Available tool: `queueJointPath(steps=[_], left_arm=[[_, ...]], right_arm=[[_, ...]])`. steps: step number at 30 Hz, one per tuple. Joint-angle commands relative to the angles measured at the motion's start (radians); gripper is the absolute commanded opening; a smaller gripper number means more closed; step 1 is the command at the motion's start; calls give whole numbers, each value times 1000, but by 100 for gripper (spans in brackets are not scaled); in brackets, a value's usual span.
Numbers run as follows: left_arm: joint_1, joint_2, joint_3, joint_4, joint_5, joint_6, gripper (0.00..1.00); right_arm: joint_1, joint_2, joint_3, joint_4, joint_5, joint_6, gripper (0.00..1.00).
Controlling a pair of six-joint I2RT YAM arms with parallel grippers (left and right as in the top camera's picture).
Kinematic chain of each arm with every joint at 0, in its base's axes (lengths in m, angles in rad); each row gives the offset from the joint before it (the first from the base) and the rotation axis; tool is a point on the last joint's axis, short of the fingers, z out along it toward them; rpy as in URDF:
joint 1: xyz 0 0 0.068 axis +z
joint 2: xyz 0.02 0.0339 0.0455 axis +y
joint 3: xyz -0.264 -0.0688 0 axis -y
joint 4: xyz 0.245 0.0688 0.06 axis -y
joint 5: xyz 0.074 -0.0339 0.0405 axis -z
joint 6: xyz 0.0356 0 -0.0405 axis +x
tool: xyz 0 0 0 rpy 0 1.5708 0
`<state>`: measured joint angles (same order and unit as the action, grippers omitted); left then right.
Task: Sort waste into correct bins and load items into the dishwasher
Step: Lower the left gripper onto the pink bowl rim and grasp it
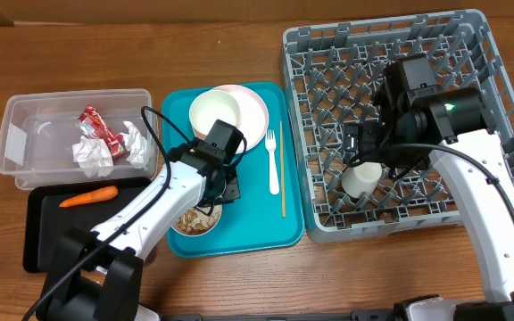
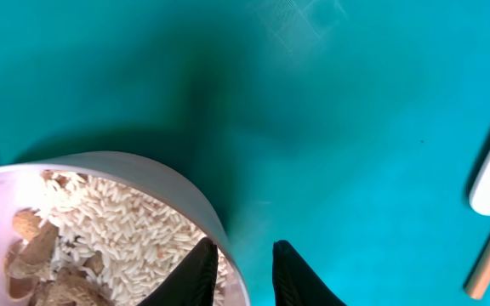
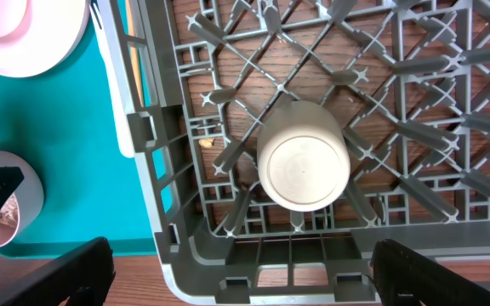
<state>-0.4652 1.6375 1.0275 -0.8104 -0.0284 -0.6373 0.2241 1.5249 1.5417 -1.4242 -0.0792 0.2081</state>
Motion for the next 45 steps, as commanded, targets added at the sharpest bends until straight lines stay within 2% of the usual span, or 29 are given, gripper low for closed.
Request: queueJointPath(steps=[1,8,19,34,42,45], left_arm=[[-8,10,23,3,49,-6,24],[-37,10,18,-4,53,-18,20],[-42,10,11,-50,51,-59,24],[-42,44,6,-27,47,-59,25],[-42,61,6,-19,47,-59,24],[-42,61,6,-19,48,-59,18]], right_arm=[[3,-11,20,5,-5,-6,100],[3,-11,20,5,-5,-6,100],[3,-11,20,5,-5,-6,100],[3,-11,20,5,-5,-6,100],[3,-11,20,5,-5,-6,100],[3,-11,20,5,-5,-6,100]])
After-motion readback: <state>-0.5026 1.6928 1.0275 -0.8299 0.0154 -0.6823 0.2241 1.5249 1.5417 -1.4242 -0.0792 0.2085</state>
